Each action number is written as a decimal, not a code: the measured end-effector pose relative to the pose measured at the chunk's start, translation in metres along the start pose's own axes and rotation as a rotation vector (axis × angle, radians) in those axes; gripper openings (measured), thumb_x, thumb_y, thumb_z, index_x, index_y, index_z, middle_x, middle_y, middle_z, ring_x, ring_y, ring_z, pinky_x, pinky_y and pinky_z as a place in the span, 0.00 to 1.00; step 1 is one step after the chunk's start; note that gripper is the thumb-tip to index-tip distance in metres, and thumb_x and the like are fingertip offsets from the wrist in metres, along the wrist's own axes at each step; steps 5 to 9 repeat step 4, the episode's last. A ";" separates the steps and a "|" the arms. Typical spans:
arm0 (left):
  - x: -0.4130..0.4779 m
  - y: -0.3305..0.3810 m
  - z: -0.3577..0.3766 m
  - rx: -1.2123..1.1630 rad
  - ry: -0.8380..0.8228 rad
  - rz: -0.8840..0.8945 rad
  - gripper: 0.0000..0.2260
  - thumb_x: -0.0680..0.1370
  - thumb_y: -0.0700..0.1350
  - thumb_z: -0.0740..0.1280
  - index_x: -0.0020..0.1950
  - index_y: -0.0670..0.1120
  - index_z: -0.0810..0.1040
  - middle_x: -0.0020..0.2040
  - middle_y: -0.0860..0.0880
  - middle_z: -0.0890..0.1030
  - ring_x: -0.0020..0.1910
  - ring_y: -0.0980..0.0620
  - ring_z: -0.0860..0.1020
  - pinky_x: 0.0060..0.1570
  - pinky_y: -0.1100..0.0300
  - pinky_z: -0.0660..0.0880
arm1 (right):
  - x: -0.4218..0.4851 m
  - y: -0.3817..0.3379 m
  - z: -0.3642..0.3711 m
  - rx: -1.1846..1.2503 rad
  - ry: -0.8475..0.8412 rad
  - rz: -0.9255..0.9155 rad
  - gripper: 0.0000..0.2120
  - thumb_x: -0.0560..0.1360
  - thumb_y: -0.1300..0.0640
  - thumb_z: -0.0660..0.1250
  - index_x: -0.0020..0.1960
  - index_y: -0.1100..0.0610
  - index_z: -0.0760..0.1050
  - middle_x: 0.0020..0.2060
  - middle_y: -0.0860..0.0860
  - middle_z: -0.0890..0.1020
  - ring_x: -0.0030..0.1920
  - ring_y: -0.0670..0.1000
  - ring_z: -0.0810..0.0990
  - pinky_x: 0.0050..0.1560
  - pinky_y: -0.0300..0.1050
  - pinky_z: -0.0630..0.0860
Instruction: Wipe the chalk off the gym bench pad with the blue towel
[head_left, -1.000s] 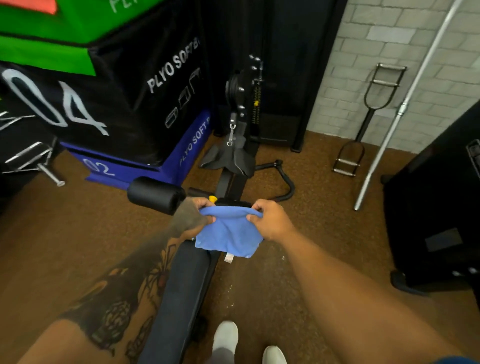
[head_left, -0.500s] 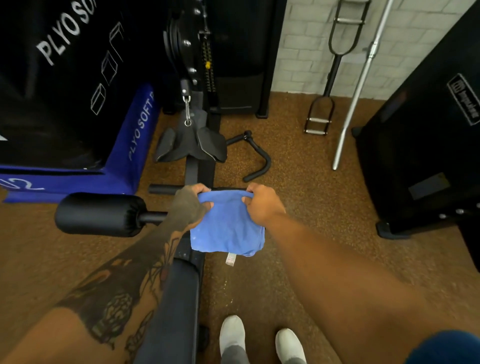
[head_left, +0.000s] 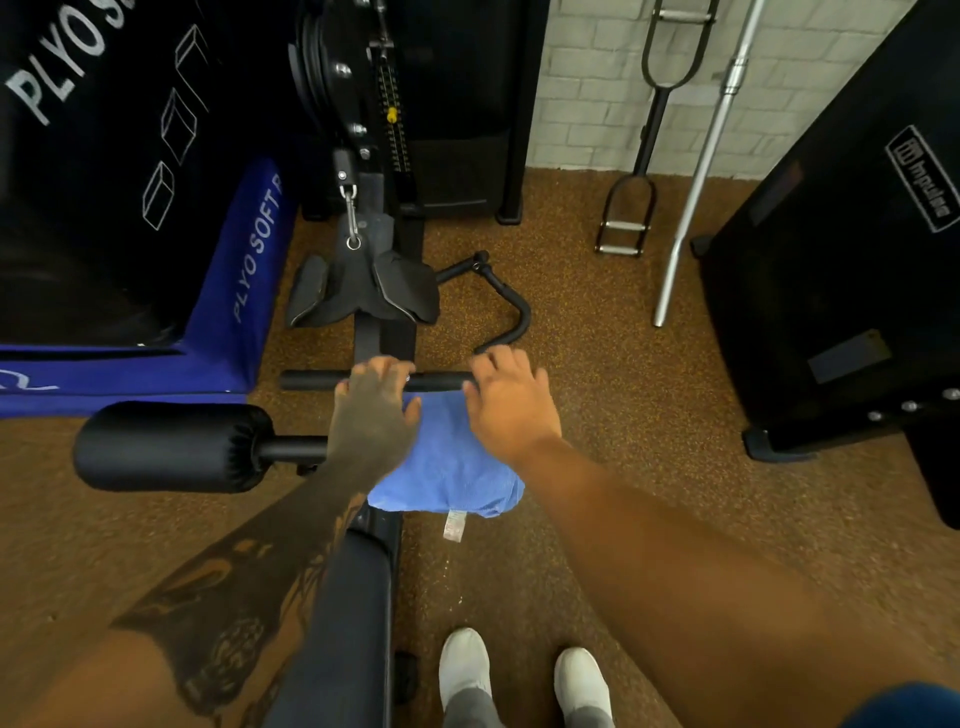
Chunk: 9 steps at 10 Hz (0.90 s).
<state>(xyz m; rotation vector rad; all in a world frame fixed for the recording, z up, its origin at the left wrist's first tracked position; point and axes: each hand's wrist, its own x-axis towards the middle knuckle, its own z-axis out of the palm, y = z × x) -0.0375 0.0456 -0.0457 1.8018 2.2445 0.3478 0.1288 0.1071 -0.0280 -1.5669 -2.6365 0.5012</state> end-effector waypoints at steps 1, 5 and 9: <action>-0.018 0.000 0.017 0.017 -0.117 0.195 0.21 0.77 0.49 0.55 0.63 0.39 0.76 0.61 0.40 0.78 0.63 0.39 0.75 0.63 0.44 0.71 | -0.017 -0.007 0.014 -0.012 -0.177 -0.171 0.18 0.81 0.50 0.53 0.66 0.58 0.69 0.67 0.56 0.70 0.68 0.58 0.66 0.67 0.59 0.61; -0.023 -0.007 0.029 0.106 -0.167 0.247 0.25 0.81 0.51 0.48 0.63 0.38 0.76 0.59 0.39 0.80 0.59 0.38 0.78 0.62 0.41 0.72 | -0.021 -0.002 0.025 0.034 -0.240 -0.095 0.24 0.83 0.49 0.48 0.76 0.58 0.58 0.74 0.57 0.64 0.74 0.57 0.59 0.74 0.58 0.52; -0.023 -0.007 0.029 0.106 -0.167 0.247 0.25 0.81 0.51 0.48 0.63 0.38 0.76 0.59 0.39 0.80 0.59 0.38 0.78 0.62 0.41 0.72 | -0.021 -0.002 0.025 0.034 -0.240 -0.095 0.24 0.83 0.49 0.48 0.76 0.58 0.58 0.74 0.57 0.64 0.74 0.57 0.59 0.74 0.58 0.52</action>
